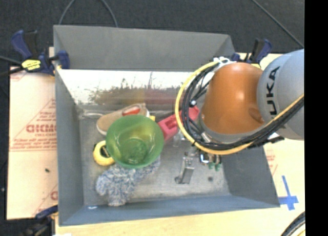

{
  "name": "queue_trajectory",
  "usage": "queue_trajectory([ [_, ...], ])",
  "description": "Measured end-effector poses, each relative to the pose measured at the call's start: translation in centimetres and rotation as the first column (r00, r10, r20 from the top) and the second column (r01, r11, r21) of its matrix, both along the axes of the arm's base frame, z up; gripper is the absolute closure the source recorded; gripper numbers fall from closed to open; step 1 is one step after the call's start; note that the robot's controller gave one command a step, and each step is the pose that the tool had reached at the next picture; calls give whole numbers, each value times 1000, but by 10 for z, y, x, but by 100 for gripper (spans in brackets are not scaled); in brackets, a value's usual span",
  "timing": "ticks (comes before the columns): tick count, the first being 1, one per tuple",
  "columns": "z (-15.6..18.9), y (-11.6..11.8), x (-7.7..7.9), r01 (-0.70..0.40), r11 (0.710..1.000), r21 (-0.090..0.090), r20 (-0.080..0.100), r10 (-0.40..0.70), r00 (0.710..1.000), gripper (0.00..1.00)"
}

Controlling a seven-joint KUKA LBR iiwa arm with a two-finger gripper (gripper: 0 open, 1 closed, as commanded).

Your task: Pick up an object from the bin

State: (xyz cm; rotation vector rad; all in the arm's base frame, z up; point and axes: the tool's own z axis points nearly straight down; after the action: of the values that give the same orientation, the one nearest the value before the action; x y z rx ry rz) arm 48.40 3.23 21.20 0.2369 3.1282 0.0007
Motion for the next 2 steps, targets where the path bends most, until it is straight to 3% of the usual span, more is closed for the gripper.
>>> queue_trajectory([
  [1,56,-13,4,-51,999,-5,11,51,999,0],
  [2,-37,62,5,-13,1000,2,6,13,1000,0],
])
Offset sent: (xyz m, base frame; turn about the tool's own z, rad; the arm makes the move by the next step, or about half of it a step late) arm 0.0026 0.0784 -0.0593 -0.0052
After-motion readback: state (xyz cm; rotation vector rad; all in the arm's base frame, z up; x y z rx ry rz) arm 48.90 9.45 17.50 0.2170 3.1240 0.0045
